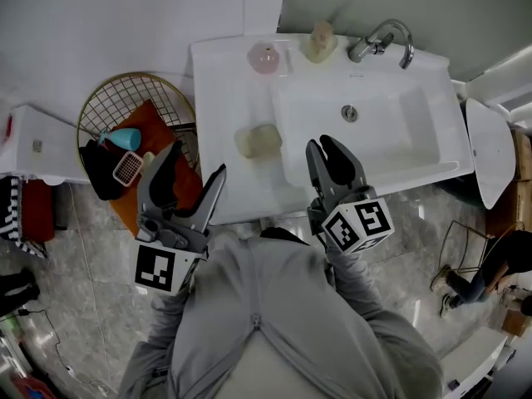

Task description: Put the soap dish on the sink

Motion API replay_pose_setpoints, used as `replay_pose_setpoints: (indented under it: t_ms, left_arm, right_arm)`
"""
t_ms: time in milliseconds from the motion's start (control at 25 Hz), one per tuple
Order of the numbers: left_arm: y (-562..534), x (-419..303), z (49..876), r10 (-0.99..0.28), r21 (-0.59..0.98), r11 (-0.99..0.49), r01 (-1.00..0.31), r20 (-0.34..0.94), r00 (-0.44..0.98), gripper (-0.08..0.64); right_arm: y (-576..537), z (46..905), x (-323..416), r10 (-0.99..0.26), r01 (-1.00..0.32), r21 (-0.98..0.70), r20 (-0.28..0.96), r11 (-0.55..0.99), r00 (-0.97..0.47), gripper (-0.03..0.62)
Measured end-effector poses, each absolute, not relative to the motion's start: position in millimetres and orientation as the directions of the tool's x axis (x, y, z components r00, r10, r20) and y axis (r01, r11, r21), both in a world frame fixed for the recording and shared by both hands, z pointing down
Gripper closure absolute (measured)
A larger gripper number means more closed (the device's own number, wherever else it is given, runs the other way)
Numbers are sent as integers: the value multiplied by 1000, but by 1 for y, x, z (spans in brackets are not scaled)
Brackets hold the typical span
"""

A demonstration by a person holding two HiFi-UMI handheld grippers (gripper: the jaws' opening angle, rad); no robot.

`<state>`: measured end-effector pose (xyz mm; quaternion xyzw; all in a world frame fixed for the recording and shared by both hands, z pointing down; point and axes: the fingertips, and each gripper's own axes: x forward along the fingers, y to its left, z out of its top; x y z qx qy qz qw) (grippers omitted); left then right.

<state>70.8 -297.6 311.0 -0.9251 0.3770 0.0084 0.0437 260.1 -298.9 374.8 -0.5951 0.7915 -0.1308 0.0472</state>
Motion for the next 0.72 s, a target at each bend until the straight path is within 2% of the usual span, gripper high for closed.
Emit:
replay_pose_setpoints:
  t_ms: [280,720]
  left_arm:
    - [-293,68,314,-671,-87,-734,-673,-60,739,246]
    - [-280,60,318,-625,-119,-768,-629,-69,777,247]
  right_arm:
    - [-268,350,254,-972,-946,-233,2,227,-233,506]
    - [-232,346,240,-983,-962,-206,-4,179,-182,506]
